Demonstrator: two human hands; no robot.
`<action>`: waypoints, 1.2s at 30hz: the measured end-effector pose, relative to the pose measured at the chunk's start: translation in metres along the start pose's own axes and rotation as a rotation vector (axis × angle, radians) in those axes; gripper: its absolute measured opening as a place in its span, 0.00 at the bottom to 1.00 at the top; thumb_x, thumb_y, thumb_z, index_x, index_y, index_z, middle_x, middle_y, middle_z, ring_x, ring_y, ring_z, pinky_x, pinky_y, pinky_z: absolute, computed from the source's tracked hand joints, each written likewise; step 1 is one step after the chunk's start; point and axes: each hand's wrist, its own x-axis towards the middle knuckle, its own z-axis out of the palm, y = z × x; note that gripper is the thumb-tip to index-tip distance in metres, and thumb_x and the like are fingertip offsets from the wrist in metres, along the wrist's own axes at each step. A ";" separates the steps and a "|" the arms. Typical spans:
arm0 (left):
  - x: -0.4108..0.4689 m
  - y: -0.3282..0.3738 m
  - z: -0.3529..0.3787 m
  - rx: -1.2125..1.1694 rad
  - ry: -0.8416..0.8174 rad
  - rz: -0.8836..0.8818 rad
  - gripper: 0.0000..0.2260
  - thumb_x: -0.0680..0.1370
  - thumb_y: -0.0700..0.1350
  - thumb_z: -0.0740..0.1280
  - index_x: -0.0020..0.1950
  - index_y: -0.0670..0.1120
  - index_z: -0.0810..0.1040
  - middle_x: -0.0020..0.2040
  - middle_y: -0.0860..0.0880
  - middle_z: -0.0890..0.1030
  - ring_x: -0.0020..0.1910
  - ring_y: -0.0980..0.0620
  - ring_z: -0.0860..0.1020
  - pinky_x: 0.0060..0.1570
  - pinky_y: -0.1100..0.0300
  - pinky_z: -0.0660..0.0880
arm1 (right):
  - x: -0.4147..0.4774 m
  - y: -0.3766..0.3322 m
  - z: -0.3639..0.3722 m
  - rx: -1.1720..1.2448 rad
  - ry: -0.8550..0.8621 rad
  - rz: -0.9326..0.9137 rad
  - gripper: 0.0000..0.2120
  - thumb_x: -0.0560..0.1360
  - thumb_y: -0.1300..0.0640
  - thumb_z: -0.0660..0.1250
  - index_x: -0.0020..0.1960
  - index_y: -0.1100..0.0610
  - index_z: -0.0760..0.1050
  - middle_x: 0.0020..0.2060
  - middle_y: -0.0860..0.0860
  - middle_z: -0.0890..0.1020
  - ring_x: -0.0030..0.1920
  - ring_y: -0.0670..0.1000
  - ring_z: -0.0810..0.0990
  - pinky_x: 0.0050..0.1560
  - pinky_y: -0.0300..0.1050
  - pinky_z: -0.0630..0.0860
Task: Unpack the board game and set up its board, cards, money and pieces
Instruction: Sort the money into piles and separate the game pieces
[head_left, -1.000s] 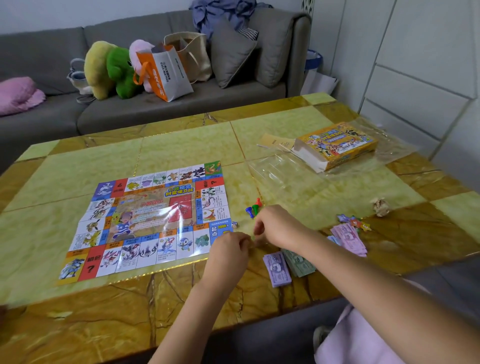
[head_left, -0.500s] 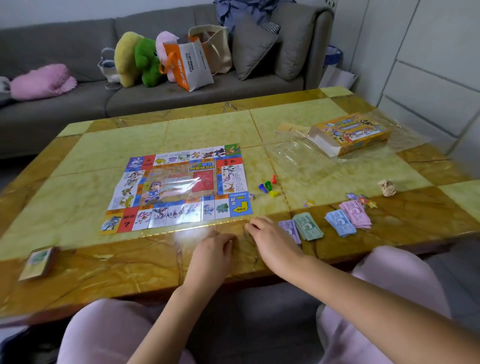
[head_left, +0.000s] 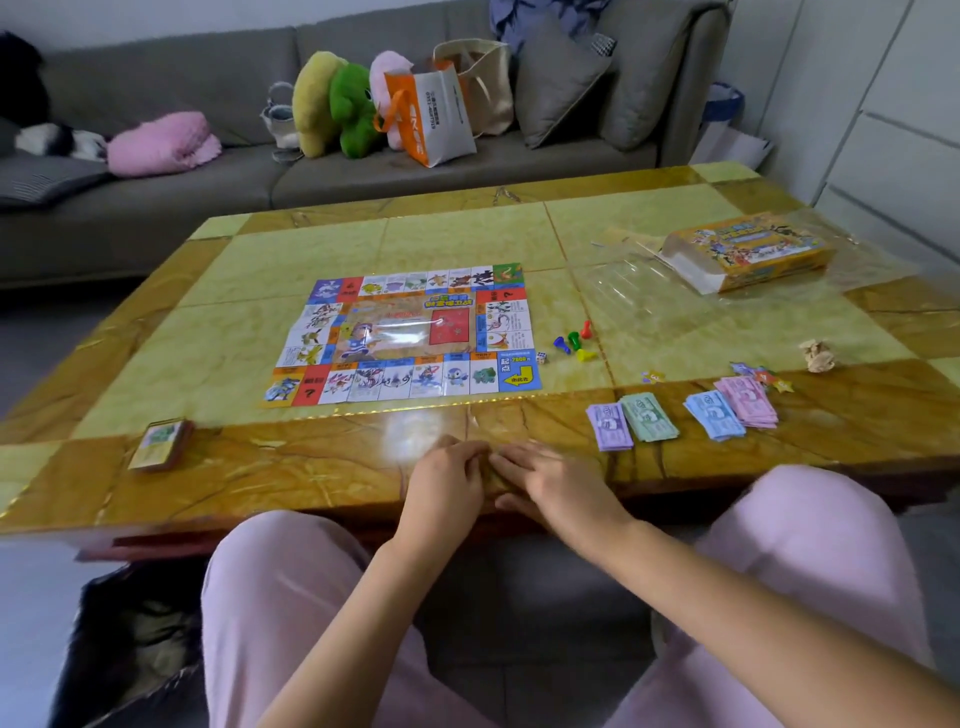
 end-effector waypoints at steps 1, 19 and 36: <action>-0.002 0.000 0.000 -0.005 0.003 0.001 0.14 0.78 0.37 0.61 0.59 0.45 0.81 0.53 0.44 0.79 0.52 0.46 0.78 0.48 0.65 0.66 | -0.003 -0.004 0.002 0.021 0.055 -0.014 0.21 0.61 0.54 0.81 0.51 0.60 0.83 0.47 0.55 0.85 0.47 0.55 0.84 0.47 0.44 0.80; -0.003 0.014 -0.012 -0.719 -0.257 -0.341 0.11 0.82 0.39 0.59 0.57 0.39 0.80 0.49 0.41 0.82 0.44 0.51 0.80 0.44 0.65 0.77 | 0.001 0.017 -0.010 0.196 0.338 -0.026 0.12 0.75 0.57 0.65 0.56 0.55 0.81 0.34 0.51 0.83 0.33 0.52 0.81 0.29 0.44 0.77; 0.104 0.065 -0.017 -1.459 -0.523 -0.371 0.12 0.81 0.35 0.54 0.48 0.34 0.76 0.37 0.40 0.82 0.37 0.47 0.83 0.42 0.55 0.82 | 0.067 0.101 -0.079 0.035 0.261 -0.232 0.17 0.76 0.61 0.62 0.63 0.63 0.76 0.53 0.56 0.83 0.48 0.57 0.83 0.42 0.51 0.81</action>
